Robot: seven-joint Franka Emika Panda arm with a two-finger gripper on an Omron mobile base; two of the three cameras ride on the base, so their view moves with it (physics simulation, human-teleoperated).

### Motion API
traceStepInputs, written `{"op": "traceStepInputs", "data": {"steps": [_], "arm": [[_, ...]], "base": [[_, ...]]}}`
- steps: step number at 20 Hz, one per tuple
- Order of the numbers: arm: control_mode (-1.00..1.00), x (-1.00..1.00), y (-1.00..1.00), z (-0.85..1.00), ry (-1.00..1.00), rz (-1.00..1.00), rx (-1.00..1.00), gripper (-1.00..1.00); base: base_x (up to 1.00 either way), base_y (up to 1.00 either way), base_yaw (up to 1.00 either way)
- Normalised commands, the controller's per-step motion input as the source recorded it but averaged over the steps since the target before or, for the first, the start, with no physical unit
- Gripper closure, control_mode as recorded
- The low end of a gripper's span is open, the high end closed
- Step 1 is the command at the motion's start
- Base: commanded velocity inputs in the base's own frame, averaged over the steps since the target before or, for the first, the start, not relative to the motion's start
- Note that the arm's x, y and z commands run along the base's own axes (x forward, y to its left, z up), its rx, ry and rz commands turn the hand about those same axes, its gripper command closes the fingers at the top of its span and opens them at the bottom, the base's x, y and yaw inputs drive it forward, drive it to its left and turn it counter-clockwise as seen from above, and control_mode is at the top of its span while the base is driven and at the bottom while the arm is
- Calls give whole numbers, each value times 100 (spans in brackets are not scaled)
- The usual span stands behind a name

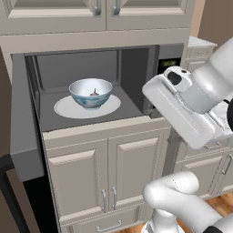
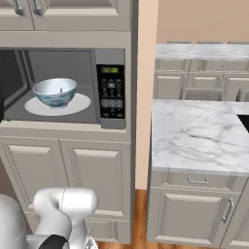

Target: Pick the garlic from the sink and place it in the bowl. Then pick the bowl and place it in the microwave. Then close the microwave door and press the start button.

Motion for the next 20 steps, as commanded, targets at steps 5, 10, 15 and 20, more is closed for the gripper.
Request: {"op": "traceStepInputs", "data": {"steps": [5,10,15,20], "arm": [[-100,-100,0,67,-10,9,14,-100],[-100,-100,17,91,-8,11,10,-100],[-100,-100,15,32,-7,14,6,-100],[-100,-100,25,0,-6,10,1,-100]], "base": [[0,0,0],[0,0,0],[0,0,0],[0,0,0]]}}
